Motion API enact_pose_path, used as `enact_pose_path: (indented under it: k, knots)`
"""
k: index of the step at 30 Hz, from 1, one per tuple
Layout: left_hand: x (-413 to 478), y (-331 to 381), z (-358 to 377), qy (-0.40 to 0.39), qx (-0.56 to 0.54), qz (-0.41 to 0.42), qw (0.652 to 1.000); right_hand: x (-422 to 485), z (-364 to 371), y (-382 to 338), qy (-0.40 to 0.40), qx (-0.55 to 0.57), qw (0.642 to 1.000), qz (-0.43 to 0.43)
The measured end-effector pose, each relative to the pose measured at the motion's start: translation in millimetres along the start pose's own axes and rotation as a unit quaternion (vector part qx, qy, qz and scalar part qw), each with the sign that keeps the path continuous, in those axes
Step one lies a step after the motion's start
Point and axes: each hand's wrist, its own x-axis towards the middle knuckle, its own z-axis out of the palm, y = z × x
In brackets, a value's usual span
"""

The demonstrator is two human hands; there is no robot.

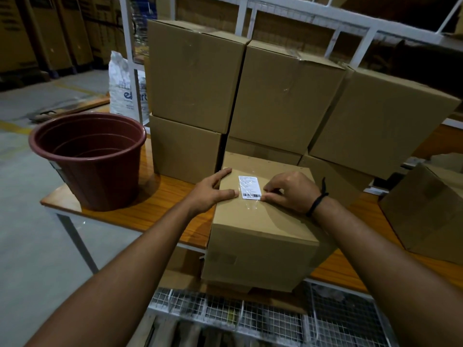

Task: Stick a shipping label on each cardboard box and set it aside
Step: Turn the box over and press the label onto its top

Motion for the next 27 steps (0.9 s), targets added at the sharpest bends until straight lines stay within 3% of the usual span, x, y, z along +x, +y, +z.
enact_pose_path:
  k: [6,13,18,27]
  knots:
    - [1,-1,0,-0.005,-0.013,0.003,1.000,-3,0,-10,-0.004,0.024,1.000,0.016]
    - [2,-7,2,0.023,0.034,0.005,0.999,21,-8,-40,-0.152,-0.032,0.988,0.011]
    - [1,-6,2,0.021,0.034,0.002,0.999,21,-9,-32,-0.173,0.051,0.983,0.026]
    - [3,-6,2,0.021,0.023,0.000,1.000,14,-13,-35,-0.200,0.069,0.976,0.046]
